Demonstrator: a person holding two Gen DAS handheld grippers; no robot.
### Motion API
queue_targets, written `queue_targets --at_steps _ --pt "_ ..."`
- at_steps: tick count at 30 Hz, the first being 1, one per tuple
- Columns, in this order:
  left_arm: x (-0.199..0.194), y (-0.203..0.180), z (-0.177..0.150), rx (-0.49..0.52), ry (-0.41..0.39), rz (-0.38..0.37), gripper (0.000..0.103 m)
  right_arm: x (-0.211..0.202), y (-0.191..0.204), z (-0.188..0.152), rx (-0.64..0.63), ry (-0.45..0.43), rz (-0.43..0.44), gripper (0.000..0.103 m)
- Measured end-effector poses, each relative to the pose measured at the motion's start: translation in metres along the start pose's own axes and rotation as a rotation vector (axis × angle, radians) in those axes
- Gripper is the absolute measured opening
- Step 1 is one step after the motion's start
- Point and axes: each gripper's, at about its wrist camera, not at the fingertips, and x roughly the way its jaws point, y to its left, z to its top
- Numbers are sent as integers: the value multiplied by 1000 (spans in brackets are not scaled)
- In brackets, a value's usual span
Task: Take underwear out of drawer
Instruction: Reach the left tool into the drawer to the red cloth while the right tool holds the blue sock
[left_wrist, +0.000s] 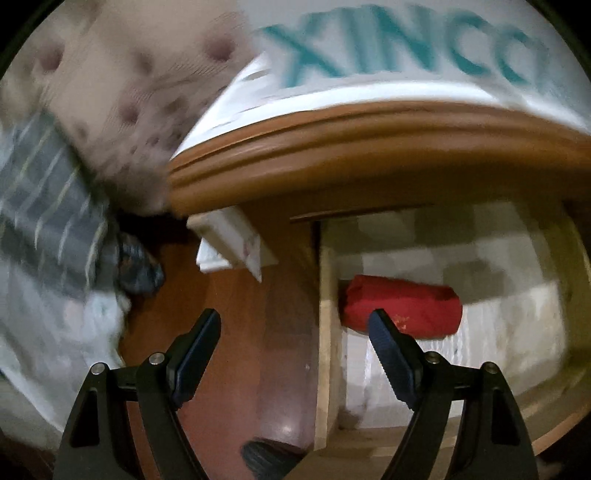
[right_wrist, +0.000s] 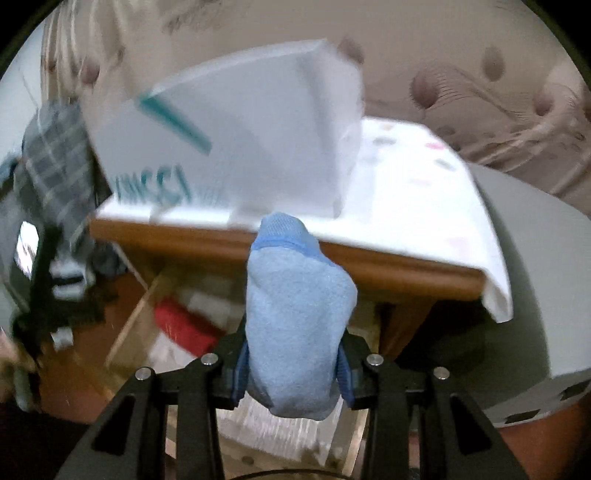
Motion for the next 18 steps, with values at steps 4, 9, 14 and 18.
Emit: queue_targets --at_steps 4,9,14,18 --pt "-11 -40 -6 272 -114 26 80 -28 -24 10 51 -82 -25 38" --pt "-8 -73 -14 595 -171 74 80 -51 -54 16 140 -176 -75 38" --pt "5 -94 -12 768 -173 48 80 -58 -78 20 224 -182 -114 38" --pt "26 -105 -15 911 -141 49 80 -57 -80 22 220 -188 -129 38"
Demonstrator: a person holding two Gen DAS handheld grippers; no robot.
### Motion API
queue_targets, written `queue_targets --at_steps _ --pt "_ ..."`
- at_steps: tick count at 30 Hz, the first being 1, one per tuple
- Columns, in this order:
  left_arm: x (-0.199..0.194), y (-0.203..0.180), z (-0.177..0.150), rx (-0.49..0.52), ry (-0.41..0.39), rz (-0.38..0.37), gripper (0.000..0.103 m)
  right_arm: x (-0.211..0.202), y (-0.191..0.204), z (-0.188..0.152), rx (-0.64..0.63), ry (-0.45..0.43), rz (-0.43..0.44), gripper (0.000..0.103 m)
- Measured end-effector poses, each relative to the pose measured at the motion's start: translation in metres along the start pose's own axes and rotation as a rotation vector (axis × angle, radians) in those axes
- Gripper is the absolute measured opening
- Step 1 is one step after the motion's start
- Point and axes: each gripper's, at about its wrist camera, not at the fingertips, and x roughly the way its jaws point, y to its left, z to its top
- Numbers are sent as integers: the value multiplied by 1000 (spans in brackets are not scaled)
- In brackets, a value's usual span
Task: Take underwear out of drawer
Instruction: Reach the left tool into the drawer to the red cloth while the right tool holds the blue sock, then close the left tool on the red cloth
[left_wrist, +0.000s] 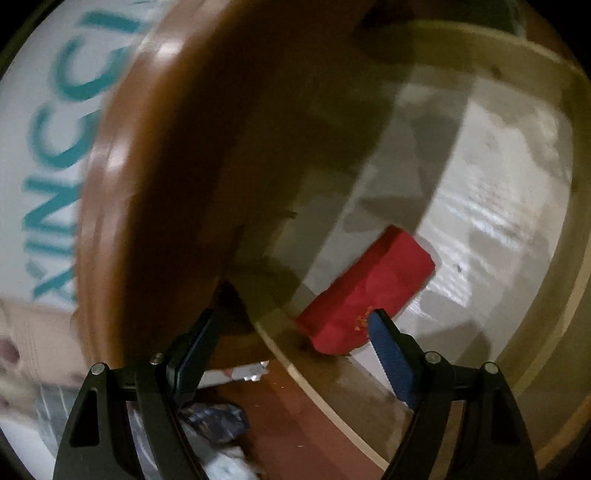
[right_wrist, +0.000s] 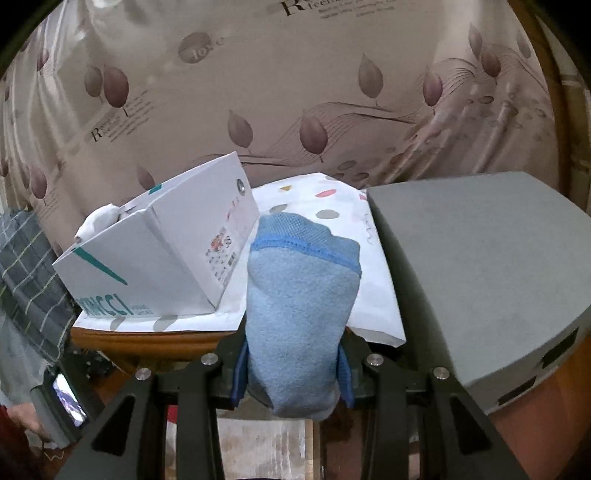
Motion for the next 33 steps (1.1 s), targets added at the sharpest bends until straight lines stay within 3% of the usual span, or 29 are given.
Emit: queue_targets --at_steps 4,6,8,18,24,28,33 --pt "18 -9 7 82 21 -56 76 -2 10 -2 -54 -22 -7 38" --pt "26 -14 9 116 40 -86 63 -2 11 -1 -50 -22 8 38" --pt "31 -19 12 149 54 -113 57 -1 10 -1 -48 -18 7 38" --pt "65 -17 22 200 106 -246 57 4 1 0 -1 11 31 38" --pt "77 -5 24 170 137 -354 55 2 8 0 -39 -1 26 38" --pt "86 -8 24 165 134 -380 57 2 9 0 -41 -5 27 38" --pt "98 -14 22 108 185 -476 59 4 8 0 -31 7 27 38"
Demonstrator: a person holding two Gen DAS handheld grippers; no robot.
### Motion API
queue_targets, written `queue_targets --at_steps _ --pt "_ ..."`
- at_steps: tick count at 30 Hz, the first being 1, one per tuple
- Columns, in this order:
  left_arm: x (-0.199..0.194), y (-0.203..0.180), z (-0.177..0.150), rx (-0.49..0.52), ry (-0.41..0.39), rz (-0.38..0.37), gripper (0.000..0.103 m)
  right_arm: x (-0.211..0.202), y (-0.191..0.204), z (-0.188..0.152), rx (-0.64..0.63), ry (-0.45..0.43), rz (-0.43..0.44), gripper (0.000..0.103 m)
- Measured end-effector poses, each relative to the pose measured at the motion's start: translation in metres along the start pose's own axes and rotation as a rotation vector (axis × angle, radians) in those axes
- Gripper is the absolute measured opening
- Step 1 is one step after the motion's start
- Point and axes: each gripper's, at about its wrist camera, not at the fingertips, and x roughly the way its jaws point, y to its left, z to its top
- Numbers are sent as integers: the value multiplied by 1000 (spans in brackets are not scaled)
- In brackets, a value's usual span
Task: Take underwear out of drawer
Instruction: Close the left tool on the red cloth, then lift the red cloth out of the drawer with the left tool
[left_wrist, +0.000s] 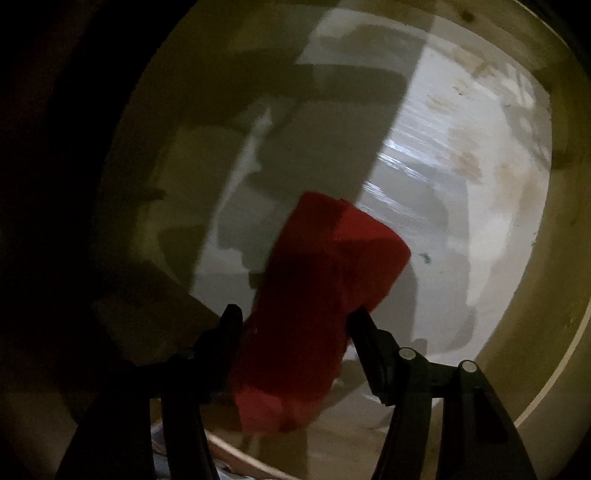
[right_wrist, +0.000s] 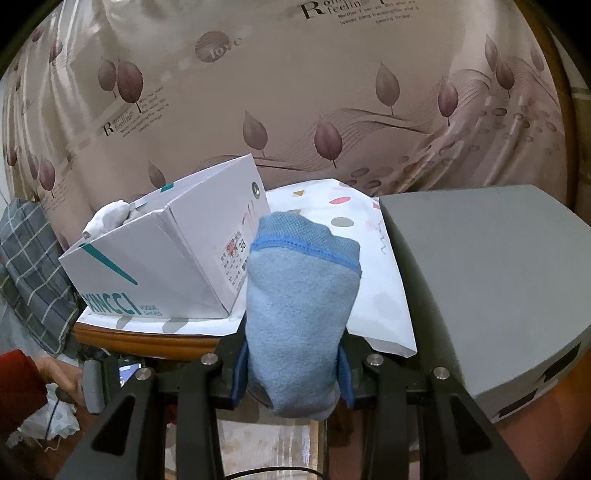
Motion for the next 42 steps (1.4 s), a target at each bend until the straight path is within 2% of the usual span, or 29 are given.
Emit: queue_targets --at_steps 4,7,8,9,12,17,22,25,30,33,35,39,42 --pt "7 -4 3 -9 22 -19 56 0 2 0 -11 0 0 38" --pt "11 3 5 -76 43 -75 46 -1 2 0 -15 -7 -4 38" --pt "11 3 6 -87 45 -86 40 -1 2 0 -12 -6 -3 38" --pt "10 2 6 -94 44 -87 36 0 1 0 -7 -4 -3 38" --pt "10 -1 2 -116 37 -66 31 0 -3 0 12 2 0 38" --pt "-6 -3 -5 -212 -5 -94 29 1 -5 0 15 3 -2 38" --pt "-30 -19 -13 -224 -44 -111 29 4 -7 -2 21 13 -12 38" --pt "-46 -30 -17 -215 -66 -94 29 5 -8 -2 31 16 -15 38" --pt "-79 -35 -26 -287 -136 -67 29 6 -6 -3 13 16 -35 38" --pt "-97 -45 -30 -372 -185 -35 29 5 -7 -4 4 15 -50 38" --pt "-120 -31 -26 -435 -224 -14 30 5 -8 -4 1 15 -57 38" --pt "-143 -32 -36 -597 -266 54 29 7 -12 -4 10 28 -61 38" --pt "-148 -32 -45 -670 -297 55 29 7 -13 -4 15 28 -62 38"
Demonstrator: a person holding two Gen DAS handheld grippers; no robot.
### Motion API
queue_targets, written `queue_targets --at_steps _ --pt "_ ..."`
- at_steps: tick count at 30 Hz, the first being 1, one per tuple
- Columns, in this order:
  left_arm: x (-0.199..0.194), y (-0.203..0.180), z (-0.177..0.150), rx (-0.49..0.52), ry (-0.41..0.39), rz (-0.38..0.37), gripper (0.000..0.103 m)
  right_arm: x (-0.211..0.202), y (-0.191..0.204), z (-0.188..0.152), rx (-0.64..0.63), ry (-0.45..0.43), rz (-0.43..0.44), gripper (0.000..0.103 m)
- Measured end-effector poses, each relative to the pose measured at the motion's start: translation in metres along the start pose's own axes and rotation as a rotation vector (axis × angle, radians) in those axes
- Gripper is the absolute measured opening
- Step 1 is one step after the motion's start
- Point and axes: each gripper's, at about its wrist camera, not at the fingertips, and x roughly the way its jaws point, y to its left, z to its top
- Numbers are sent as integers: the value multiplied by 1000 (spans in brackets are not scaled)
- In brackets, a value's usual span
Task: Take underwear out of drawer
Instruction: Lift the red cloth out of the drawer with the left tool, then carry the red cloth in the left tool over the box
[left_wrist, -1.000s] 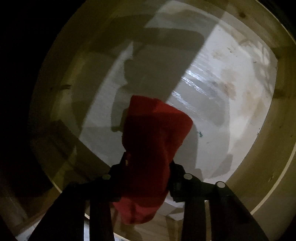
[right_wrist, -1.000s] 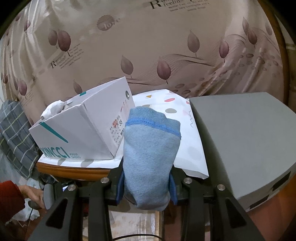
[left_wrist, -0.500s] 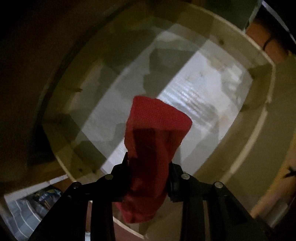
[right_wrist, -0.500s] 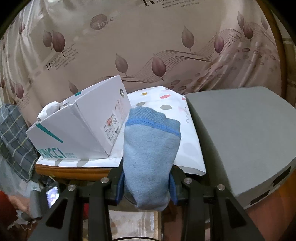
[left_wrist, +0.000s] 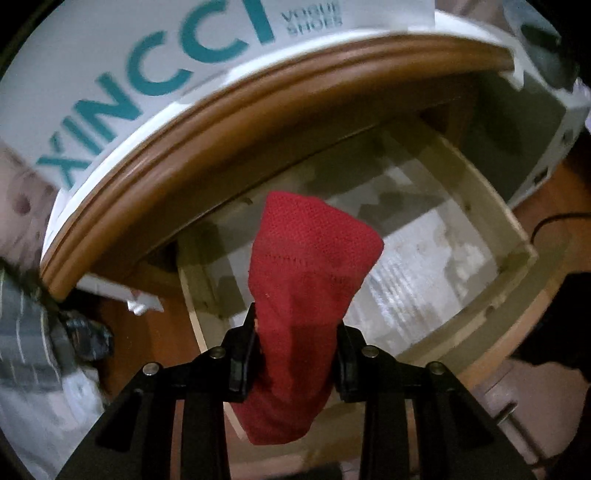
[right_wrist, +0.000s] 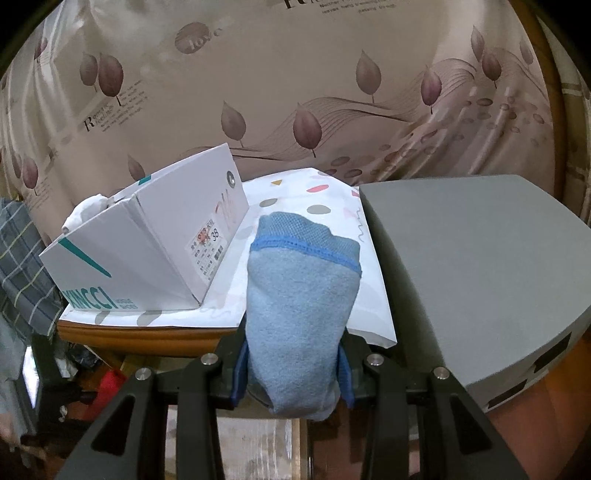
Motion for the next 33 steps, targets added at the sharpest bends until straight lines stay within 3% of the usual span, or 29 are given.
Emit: queue_targets --at_steps 10,16,20,25,28,33 --pt "-88 37 -17 -236 -148 -29 29 0 -6 0 18 4 -37 38" --pt "-149 81 -1 -369 -233 38 29 3 -11 1 30 16 -78 38" --pt "-195 110 26 -408 -307 130 29 6 -12 -1 23 33 -120 38" --pt "-227 134 72 -438 -378 156 29 11 -18 -1 39 55 -160 38" --pt "-233 140 100 -428 -398 185 29 13 -21 -1 44 63 -172 38" --pt "-216 144 138 -427 -367 196 29 13 -22 0 45 59 -183 38"
